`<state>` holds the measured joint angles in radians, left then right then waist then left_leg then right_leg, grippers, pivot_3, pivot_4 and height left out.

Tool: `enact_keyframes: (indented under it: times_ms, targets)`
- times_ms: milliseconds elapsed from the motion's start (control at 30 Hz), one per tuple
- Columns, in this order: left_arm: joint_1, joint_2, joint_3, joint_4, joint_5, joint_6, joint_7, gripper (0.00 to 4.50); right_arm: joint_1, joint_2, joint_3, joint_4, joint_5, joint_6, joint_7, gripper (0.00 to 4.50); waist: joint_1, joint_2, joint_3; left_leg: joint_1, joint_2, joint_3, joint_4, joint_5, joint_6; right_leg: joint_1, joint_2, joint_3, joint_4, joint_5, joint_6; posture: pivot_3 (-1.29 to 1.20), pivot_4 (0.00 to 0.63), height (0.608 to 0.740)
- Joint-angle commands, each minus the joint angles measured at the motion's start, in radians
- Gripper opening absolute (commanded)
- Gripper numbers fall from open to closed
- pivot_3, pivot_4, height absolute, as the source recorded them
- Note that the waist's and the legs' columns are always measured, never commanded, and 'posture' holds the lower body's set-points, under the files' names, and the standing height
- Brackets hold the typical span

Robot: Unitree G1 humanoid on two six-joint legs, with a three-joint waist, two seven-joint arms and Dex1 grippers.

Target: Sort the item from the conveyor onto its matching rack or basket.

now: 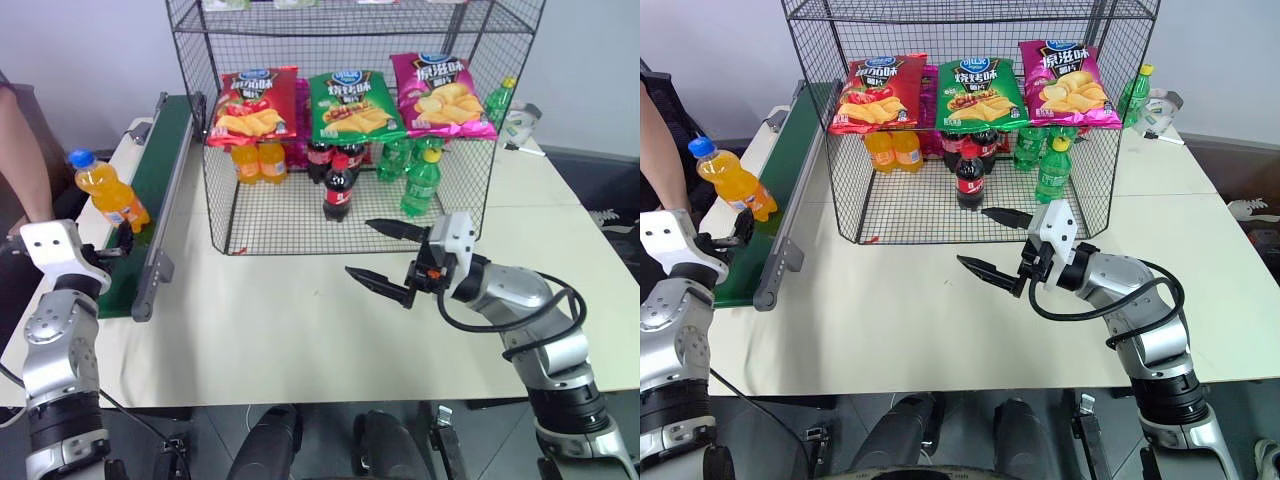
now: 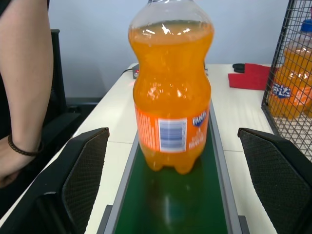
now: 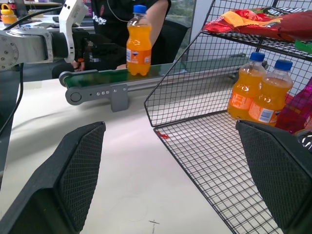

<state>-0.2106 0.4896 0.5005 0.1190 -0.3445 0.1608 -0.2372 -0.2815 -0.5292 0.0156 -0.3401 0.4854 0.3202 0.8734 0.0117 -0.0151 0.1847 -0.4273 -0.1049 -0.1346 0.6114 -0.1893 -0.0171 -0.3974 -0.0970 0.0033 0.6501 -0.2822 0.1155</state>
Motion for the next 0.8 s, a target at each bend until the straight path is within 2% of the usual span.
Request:
enact_keyframes:
  times_ms: [33, 400, 467, 567, 800]
  targets:
    - [-0.018, 0.023, 0.031, -0.018, -0.006, -0.030, 0.003, 4.43, -0.003, 0.008, -0.003, -0.021, 0.007, -0.014, -0.002, 4.50, 0.000, 0.000, 0.000, 0.000, 0.000, 0.000, 0.000, 0.000, 0.000, 0.000, 0.000, 0.000, 0.000, 0.000, 0.000, 0.00, 0.150, 0.740]
    - [-0.020, 0.031, 0.036, -0.029, -0.005, -0.045, 0.005, 4.43, -0.015, 0.003, 0.000, -0.027, 0.015, 0.001, -0.008, 4.50, 0.000, 0.000, 0.000, 0.000, 0.000, 0.000, 0.000, 0.000, 0.000, 0.000, 0.000, 0.000, 0.000, 0.000, 0.000, 0.00, 0.150, 0.740]
    - [-0.013, 0.031, 0.037, -0.035, -0.007, -0.045, 0.001, 3.90, -0.017, 0.002, -0.001, -0.029, 0.016, 0.005, -0.008, 4.50, 0.000, 0.000, 0.000, 0.000, 0.000, 0.000, 0.000, 0.000, 0.000, 0.000, 0.000, 0.000, 0.000, 0.000, 0.000, 0.00, 0.150, 0.740]
    - [-0.003, 0.031, 0.039, -0.061, -0.016, -0.044, -0.008, 2.74, -0.022, 0.002, -0.001, -0.031, 0.018, 0.011, -0.010, 4.50, 0.001, 0.000, 0.000, 0.000, 0.000, 0.000, 0.000, 0.000, 0.000, 0.000, 0.000, 0.000, 0.000, 0.000, 0.000, 0.00, 0.150, 0.740]
    - [-0.039, 0.071, 0.061, -0.182, -0.108, -0.032, -0.078, 2.64, -0.036, -0.003, -0.006, -0.042, 0.022, 0.032, -0.018, 4.50, 0.001, -0.001, 0.000, 0.000, 0.000, 0.000, 0.000, 0.000, 0.000, 0.000, 0.000, 0.000, 0.000, 0.000, 0.000, 0.00, 0.150, 0.740]
